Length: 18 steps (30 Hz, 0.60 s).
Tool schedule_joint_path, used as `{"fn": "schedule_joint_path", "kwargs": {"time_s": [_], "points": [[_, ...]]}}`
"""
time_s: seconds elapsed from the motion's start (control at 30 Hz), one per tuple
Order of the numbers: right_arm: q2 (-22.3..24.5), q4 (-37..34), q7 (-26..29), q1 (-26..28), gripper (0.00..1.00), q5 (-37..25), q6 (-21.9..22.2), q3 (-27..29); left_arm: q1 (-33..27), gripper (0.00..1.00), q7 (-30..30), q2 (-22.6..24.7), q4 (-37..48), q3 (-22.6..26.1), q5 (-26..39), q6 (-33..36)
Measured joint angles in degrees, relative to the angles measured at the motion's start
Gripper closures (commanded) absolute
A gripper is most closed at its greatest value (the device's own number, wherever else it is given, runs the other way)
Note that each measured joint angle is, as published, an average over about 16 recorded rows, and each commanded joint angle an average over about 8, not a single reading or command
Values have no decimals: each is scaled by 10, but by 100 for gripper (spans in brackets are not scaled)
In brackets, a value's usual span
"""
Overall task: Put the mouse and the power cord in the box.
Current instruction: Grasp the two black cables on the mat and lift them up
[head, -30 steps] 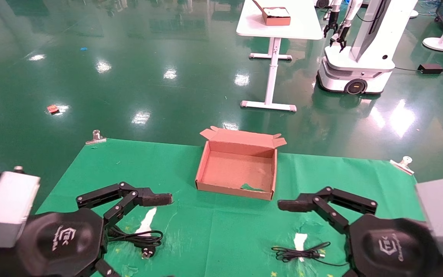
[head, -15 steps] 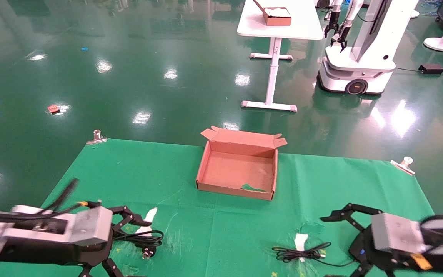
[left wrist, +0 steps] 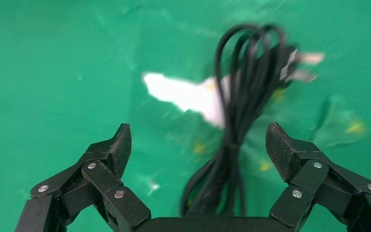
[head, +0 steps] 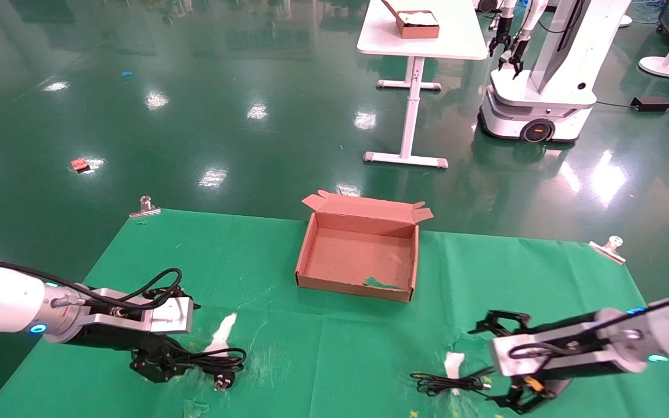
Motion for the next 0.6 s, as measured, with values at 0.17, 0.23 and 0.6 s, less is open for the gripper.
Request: {"fn": "schedule_joint_path", "kwargs": {"time_s": [0.17, 0.23, 0.6], "points": [[-35, -64, -45, 12, 0, -13, 24, -8, -8, 0, 43, 24, 53, 9, 17, -31], [-44, -85, -59, 15, 0, -16, 31, -9, -11, 0, 58, 30, 69, 10, 20, -39], [-66, -153, -108, 27, 59, -20, 48, -11, -17, 32, 118, 49, 128, 16, 29, -57]]}}
